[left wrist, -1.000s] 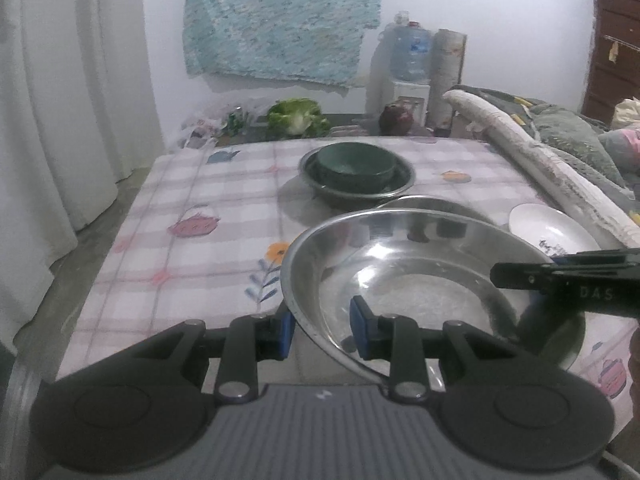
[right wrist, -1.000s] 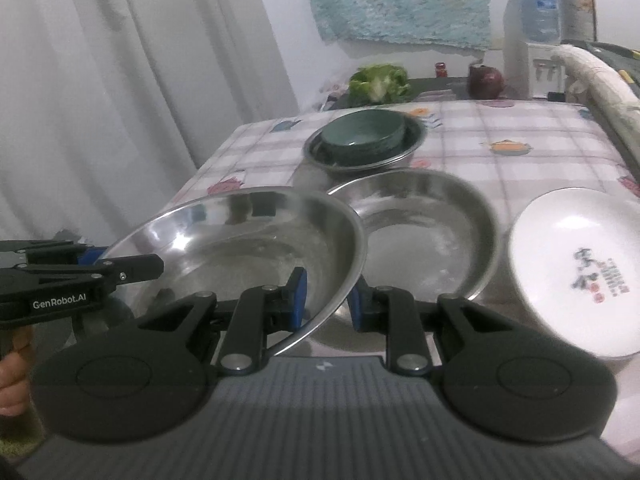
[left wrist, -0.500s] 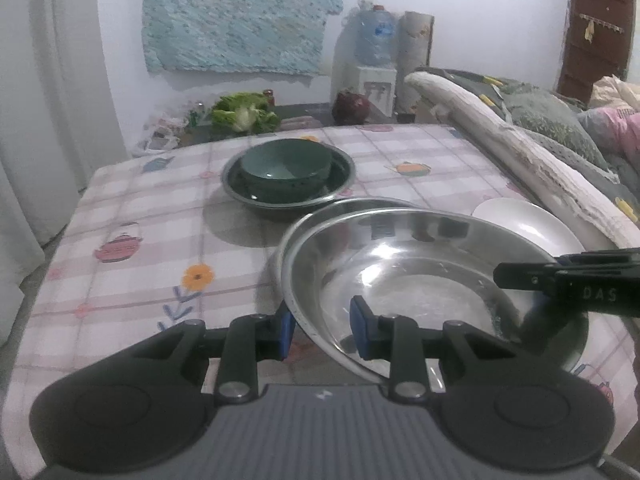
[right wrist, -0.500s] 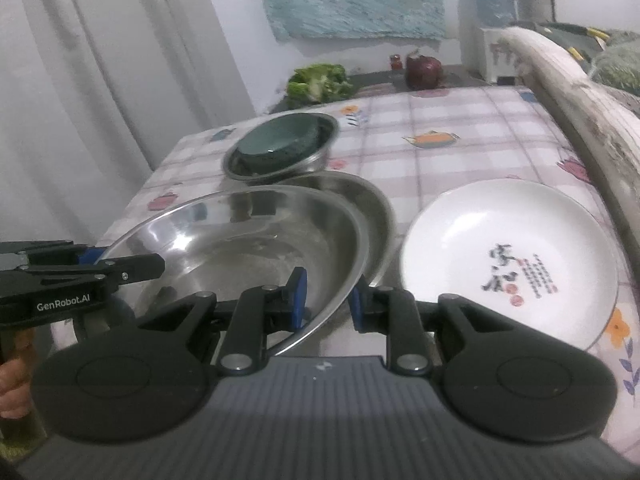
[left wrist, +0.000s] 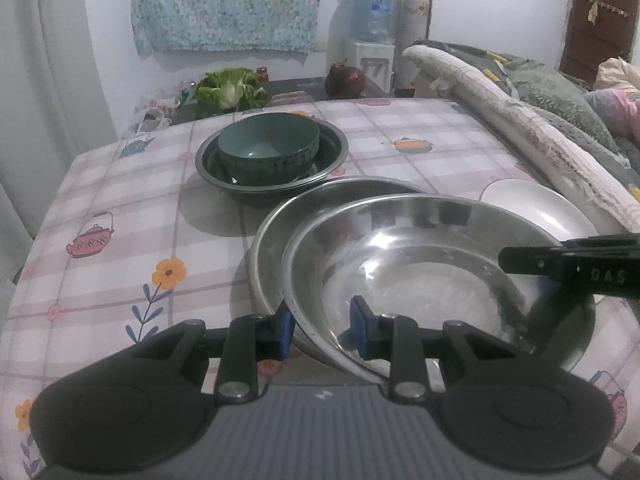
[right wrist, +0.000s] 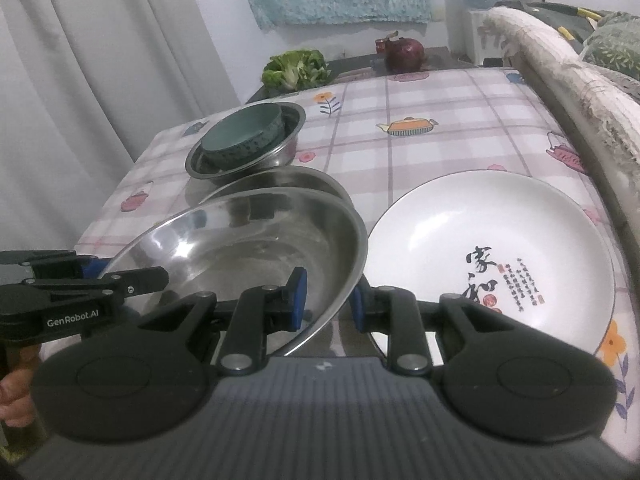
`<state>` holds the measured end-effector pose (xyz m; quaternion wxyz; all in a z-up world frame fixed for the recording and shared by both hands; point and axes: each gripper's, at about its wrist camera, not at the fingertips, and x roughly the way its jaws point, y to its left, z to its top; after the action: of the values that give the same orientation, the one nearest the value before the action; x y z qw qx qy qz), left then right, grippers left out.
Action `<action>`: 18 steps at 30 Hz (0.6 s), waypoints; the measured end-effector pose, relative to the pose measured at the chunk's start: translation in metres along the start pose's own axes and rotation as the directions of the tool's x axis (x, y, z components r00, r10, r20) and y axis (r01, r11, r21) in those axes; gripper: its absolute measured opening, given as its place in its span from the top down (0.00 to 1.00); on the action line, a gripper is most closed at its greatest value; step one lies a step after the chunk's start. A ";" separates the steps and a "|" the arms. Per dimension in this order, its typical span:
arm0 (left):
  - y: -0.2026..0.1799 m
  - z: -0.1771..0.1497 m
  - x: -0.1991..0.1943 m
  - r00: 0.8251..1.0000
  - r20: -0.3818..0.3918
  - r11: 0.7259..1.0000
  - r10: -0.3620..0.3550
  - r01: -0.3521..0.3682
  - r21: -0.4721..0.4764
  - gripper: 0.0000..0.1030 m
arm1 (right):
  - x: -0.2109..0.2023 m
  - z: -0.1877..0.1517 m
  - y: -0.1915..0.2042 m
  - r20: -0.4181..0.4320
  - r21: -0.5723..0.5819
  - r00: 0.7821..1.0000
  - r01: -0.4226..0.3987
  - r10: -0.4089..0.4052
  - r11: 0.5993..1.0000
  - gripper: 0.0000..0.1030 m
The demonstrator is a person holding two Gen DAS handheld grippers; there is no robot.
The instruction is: Organize plates and bowls
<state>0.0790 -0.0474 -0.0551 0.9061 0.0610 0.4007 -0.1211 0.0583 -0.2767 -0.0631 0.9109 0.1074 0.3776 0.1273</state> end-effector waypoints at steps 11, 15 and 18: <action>0.003 -0.001 0.014 1.000 -0.025 1.000 0.016 -0.016 -0.003 0.71 | 0.017 0.007 -0.001 -0.019 0.000 1.000 -0.009 0.009 1.000 0.78; 0.003 0.001 0.016 0.999 -0.026 1.000 0.022 -0.022 -0.002 0.70 | 0.021 0.009 -0.002 -0.023 0.002 1.000 -0.012 0.012 1.000 0.78; 0.003 0.002 0.016 0.999 -0.027 1.000 0.026 -0.026 0.001 0.70 | 0.022 0.010 -0.002 -0.023 0.007 1.000 -0.015 0.015 1.000 0.78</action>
<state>0.0917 -0.0480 -0.0660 0.9021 0.0684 0.4120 -0.1086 0.0807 -0.2729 -0.0716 0.9050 0.1119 0.3879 0.1341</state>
